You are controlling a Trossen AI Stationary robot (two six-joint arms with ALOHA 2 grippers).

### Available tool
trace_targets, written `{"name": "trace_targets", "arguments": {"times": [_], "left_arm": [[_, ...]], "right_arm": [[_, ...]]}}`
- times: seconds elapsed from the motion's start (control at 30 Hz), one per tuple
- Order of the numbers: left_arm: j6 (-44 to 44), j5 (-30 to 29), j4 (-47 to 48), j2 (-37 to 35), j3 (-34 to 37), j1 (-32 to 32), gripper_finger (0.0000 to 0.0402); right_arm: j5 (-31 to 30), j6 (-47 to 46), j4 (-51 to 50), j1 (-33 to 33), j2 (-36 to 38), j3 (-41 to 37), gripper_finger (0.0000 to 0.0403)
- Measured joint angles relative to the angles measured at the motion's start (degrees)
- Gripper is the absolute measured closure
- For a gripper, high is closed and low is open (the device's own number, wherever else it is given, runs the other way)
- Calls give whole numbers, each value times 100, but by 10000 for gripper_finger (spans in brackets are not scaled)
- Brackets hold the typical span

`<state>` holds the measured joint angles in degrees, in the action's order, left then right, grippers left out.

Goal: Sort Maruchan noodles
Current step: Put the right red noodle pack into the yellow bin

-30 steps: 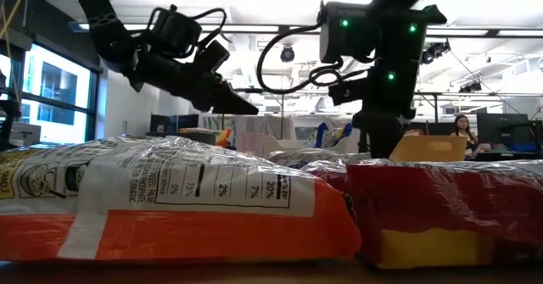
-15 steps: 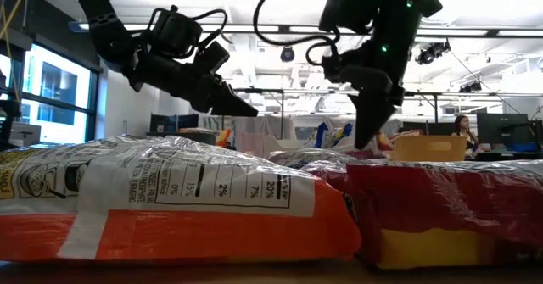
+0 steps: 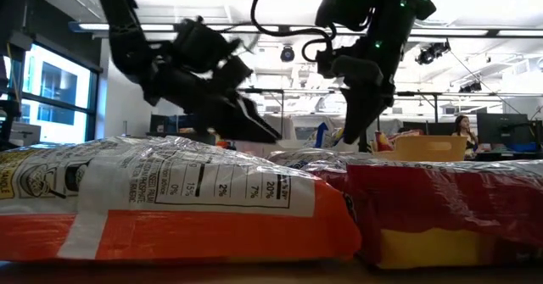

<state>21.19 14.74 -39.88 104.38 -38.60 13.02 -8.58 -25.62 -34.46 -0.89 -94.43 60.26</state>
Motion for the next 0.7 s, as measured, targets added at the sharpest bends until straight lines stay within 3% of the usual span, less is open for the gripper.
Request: {"name": "trace_targets", "arguments": {"times": [0.4,0.7], "left_arm": [[-145,-17,1366,1246,-1708,-66,202],[-144,9,2069,1647,-2487,-49,222]], "right_arm": [[-118,62,-254,61,313,10,403],[-247,130,-259,70,666,10,402]]}}
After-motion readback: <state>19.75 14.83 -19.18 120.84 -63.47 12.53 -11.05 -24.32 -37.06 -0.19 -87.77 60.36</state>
